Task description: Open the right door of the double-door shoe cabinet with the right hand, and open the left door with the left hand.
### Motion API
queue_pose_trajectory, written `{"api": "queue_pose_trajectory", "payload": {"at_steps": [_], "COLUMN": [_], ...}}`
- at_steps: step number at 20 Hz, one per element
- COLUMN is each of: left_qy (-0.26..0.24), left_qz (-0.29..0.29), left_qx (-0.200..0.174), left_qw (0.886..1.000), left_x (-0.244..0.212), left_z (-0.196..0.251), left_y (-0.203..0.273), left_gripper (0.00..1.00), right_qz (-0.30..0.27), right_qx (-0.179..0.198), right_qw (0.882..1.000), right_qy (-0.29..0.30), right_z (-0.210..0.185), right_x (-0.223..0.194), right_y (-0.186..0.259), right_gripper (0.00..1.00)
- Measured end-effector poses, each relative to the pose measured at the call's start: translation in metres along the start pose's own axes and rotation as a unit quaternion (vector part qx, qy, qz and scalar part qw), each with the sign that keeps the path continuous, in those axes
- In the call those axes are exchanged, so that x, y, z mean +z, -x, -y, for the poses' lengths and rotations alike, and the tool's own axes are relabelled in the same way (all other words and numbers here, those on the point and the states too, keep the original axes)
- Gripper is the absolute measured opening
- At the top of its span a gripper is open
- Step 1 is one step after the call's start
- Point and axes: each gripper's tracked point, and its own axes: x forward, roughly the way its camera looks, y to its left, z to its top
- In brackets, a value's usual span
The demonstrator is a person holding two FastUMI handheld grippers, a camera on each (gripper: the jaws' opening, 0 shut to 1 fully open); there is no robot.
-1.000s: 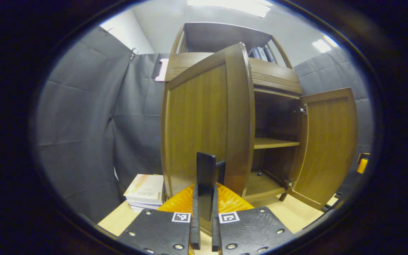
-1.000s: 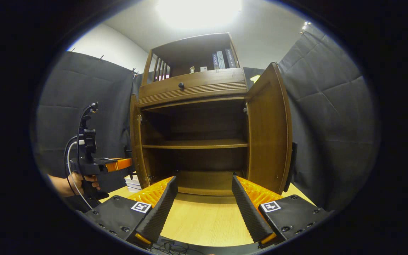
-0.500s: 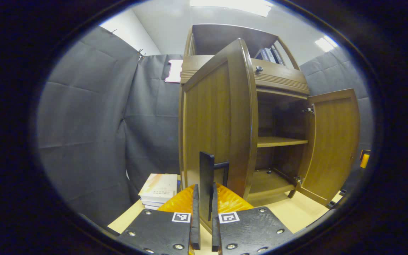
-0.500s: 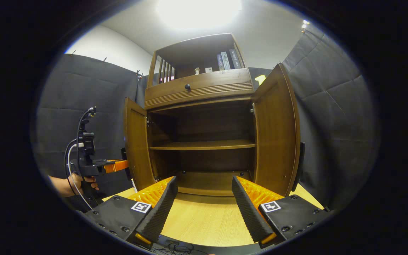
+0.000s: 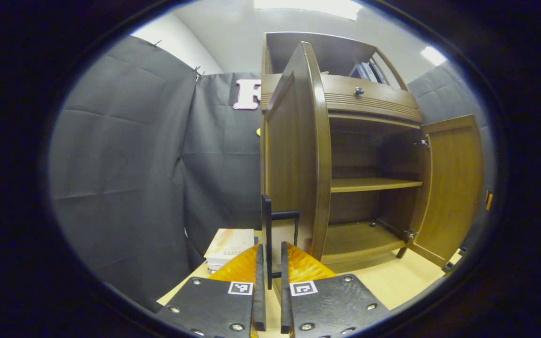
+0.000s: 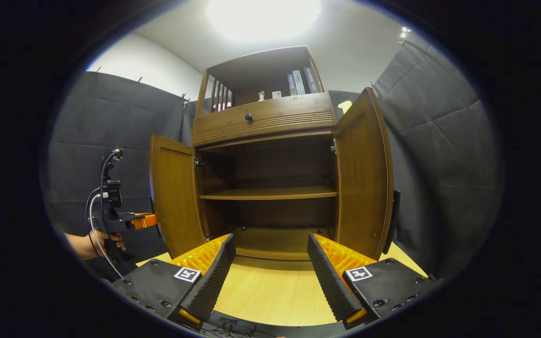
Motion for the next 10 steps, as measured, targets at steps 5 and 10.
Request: {"api": "queue_pose_trajectory", "payload": {"at_steps": [5,10], "left_qy": [-0.014,-0.021], "left_qz": [0.003,0.011], "left_qx": [0.026,0.062], "left_qw": [1.0,0.998], "left_x": [0.0,0.005], "left_z": [-0.029,-0.065], "left_y": [0.013,0.036], "left_gripper": [0.13,0.14], "right_qz": [0.002,0.012], "right_qx": [0.002,-0.005], "right_qw": [1.0,1.0], "right_qy": [-0.001,0.005], "right_z": [-0.004,-0.002], "right_x": [0.001,0.008], "right_y": [0.003,0.012], "right_gripper": [0.96,0.92]}}
